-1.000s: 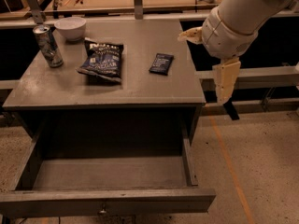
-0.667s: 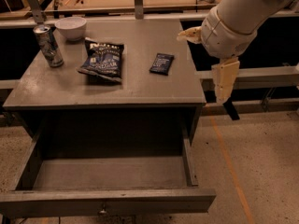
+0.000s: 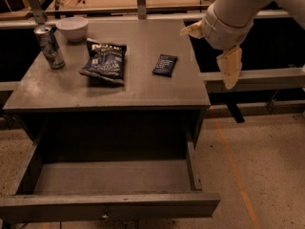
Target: Place rxbar blueberry into top drawer
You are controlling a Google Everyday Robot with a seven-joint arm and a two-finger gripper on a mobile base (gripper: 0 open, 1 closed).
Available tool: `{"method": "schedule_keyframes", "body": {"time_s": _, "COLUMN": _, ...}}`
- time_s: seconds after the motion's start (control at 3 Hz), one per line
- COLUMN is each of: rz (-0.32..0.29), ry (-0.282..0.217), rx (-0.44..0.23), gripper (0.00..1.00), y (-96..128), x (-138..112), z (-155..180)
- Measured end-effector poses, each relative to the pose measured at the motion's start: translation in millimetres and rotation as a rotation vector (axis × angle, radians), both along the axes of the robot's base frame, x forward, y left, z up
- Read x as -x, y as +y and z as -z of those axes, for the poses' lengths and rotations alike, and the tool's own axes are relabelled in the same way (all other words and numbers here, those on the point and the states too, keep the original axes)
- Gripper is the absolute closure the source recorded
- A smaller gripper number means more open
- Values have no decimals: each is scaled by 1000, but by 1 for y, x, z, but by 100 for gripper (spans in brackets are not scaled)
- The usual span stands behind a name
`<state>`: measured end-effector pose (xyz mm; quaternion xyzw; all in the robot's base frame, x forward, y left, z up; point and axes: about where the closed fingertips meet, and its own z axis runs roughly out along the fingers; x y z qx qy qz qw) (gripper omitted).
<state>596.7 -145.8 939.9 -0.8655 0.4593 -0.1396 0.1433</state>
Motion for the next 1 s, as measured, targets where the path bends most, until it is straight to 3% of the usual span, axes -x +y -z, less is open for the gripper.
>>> {"method": "schedule_keyframes", "body": {"time_s": 0.33, "rz": -144, "ry": -66, "rx": 41, "gripper": 0, "y": 0, "x": -30, "z": 0}}
{"method": "schedule_keyframes", "body": {"time_s": 0.67, "rz": -332, "ry": -115, "rx": 125, "gripper": 0, "y": 15, "x": -50, "z": 13}}
{"method": "schedule_keyframes", "body": {"time_s": 1.0, "rz": -432, "ry": -154, "rx": 266, "gripper": 0, "y": 26, "x": -70, "z": 36}}
